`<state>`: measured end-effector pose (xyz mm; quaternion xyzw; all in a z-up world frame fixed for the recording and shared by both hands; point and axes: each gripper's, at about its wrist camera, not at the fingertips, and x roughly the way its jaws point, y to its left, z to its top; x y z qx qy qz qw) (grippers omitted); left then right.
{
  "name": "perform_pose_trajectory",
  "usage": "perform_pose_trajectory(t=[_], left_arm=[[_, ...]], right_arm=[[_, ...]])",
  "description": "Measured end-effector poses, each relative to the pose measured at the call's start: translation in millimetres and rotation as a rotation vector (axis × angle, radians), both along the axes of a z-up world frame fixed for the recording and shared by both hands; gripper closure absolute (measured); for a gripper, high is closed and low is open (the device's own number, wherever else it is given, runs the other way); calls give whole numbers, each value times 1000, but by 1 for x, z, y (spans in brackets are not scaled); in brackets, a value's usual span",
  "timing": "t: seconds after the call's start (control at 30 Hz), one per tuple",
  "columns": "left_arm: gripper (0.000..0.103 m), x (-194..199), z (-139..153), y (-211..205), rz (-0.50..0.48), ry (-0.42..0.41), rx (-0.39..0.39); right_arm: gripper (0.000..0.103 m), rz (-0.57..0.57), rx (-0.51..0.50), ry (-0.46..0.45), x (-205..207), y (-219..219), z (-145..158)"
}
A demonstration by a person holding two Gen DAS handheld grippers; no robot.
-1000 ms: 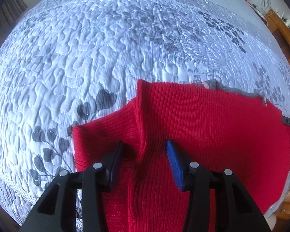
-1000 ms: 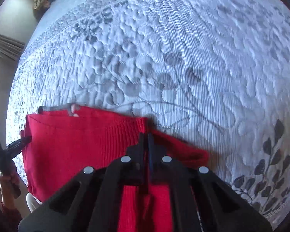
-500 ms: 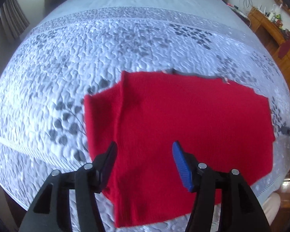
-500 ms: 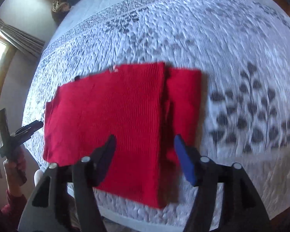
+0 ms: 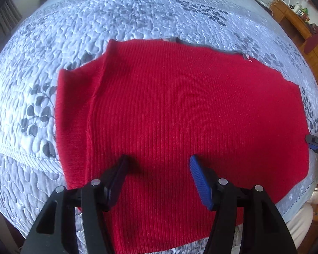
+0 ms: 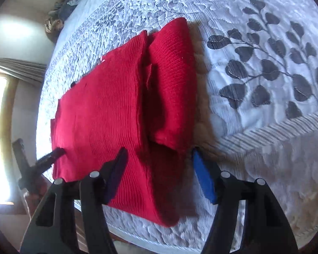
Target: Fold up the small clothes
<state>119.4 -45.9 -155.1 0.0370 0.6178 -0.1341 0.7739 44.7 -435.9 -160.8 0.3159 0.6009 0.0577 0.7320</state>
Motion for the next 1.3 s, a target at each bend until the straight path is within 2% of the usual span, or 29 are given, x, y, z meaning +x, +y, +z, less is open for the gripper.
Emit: perform_pose_trajectory(t=[0.07, 0.13, 0.17, 0.23, 0.37, 0.47, 0.6, 0.77, 0.9, 1.0, 1.1, 1.13, 1.17, 1.23, 1.3], left_arm=[[40, 1, -3, -1, -5, 5, -2], [39, 2, -7, -1, -8, 12, -5], [38, 2, -8, -1, -13, 12, -4], [37, 4, -9, -2, -19, 13, -4], [36, 4, -12, -1, -29, 16, -15], [36, 4, -14, 0, -35, 26, -30], [36, 3, -15, 1, -48, 41, -35], [36, 6, -16, 4, -52, 61, -55], [36, 6, -16, 6, -55, 69, -55], [35, 7, -17, 4, -60, 69, -50], [34, 8, -18, 4, -61, 71, -51], [34, 8, -18, 4, -61, 72, -53], [34, 8, -18, 4, -61, 72, -55], [34, 9, -19, 4, -61, 74, -59], [33, 9, -19, 5, -63, 74, -62]], right_arm=[[55, -7, 29, 2, 5, -3, -4], [63, -16, 60, 9, 9, -5, -10], [73, -17, 84, 10, 10, -5, -12], [82, -19, 118, 3, 9, -4, -14], [87, -23, 103, -7, 8, -3, -8], [90, -33, 77, -6, 8, 0, 2], [91, 9, -9, -32, 15, 18, 36], [92, 119, -88, -106, 34, 70, 90], [92, 234, -160, -146, 52, 127, 115], [92, 329, -199, -152, 64, 176, 115], [92, 425, -238, -123, 74, 223, 98], [91, 458, -252, -112, 75, 235, 91], [84, 506, -271, -89, 77, 252, 79], [81, 543, -260, -56, 76, 268, 65], [81, 554, -216, -84, 70, 272, 67]])
